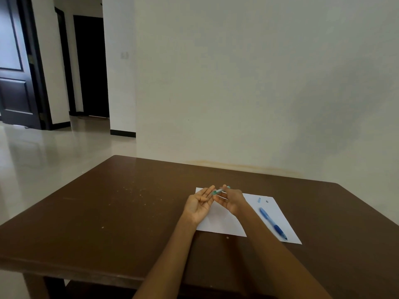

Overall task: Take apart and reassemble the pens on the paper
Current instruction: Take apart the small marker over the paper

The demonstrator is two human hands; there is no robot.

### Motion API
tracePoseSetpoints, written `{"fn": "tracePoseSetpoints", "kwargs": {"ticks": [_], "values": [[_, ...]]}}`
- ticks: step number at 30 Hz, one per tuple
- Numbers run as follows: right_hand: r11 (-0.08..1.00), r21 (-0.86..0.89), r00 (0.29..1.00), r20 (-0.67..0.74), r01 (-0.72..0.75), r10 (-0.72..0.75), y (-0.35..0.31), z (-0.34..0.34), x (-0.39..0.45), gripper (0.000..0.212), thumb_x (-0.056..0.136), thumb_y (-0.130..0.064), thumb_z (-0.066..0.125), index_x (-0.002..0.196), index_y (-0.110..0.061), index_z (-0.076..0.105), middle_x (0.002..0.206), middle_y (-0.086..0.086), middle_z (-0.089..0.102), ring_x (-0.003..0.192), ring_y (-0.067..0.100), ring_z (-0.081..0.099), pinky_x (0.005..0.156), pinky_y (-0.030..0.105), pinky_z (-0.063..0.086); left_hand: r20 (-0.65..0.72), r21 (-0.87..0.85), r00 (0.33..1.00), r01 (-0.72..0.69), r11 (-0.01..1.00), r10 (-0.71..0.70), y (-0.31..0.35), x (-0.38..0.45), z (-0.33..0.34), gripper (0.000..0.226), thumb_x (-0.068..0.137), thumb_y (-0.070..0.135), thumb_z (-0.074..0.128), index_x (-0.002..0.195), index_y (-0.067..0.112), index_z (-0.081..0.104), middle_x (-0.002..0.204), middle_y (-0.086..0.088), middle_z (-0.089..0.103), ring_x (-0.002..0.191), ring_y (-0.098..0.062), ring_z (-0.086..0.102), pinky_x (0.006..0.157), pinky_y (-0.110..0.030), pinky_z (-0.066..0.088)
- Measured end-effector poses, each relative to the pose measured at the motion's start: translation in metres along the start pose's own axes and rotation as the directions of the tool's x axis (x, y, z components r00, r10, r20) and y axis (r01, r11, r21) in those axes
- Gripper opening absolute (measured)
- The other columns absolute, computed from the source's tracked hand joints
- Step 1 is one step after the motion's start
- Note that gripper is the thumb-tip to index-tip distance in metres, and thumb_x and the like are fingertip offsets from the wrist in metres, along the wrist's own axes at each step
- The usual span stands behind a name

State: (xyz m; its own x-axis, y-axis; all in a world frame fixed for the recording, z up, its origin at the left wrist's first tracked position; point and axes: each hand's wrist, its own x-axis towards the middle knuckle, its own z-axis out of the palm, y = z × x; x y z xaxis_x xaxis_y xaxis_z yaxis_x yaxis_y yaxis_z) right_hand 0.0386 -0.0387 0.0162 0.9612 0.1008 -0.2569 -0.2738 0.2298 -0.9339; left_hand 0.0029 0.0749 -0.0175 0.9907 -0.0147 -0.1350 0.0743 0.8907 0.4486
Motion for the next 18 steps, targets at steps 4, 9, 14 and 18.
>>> {"fn": "tracePoseSetpoints", "kwargs": {"ticks": [4,9,14,18], "values": [[0.999,0.039,1.000,-0.008,-0.006,0.006,-0.003,-0.003,0.002,0.034,0.099,-0.013,0.047,0.126,0.007,0.048,0.107,0.026,0.060,0.076,0.027,0.063,0.064,0.032,0.056,-0.014,0.034,1.000,0.013,0.999,-0.012,0.003,0.003,-0.001,0.062,0.085,-0.019,0.013,0.145,-0.005,0.019,0.148,-0.022,0.033,0.137,-0.036,0.032,0.115,-0.042,0.024],[0.999,0.047,1.000,-0.012,-0.005,0.005,-0.005,-0.003,0.005,0.032,0.099,-0.011,0.045,0.124,0.009,0.046,0.122,0.032,0.056,0.080,0.032,0.063,0.067,0.035,0.056,-0.057,0.068,0.998,0.003,0.998,0.001,0.004,0.007,-0.002,0.062,0.085,-0.020,0.011,0.145,-0.006,0.019,0.148,-0.023,0.032,0.138,-0.035,0.030,0.118,-0.042,0.021],[0.999,0.037,1.000,-0.022,-0.009,0.010,-0.004,0.002,0.009,0.036,0.099,-0.011,0.045,0.130,0.006,0.042,0.125,0.031,0.054,0.078,0.031,0.063,0.066,0.038,0.058,-0.117,0.053,0.992,-0.038,0.998,0.044,0.004,0.017,0.000,0.064,0.084,-0.021,0.008,0.146,-0.005,0.014,0.149,-0.023,0.029,0.139,-0.034,0.028,0.118,-0.040,0.020],[0.999,0.043,0.999,-0.048,0.000,0.002,0.005,0.005,0.012,0.033,0.099,-0.012,0.045,0.127,0.006,0.046,0.122,0.029,0.056,0.092,0.033,0.061,0.071,0.040,0.056,-0.121,0.097,0.990,-0.057,0.994,0.069,0.004,0.020,0.000,0.064,0.084,-0.020,0.008,0.146,-0.004,0.012,0.149,-0.023,0.029,0.139,-0.034,0.029,0.118,-0.040,0.020]]}}
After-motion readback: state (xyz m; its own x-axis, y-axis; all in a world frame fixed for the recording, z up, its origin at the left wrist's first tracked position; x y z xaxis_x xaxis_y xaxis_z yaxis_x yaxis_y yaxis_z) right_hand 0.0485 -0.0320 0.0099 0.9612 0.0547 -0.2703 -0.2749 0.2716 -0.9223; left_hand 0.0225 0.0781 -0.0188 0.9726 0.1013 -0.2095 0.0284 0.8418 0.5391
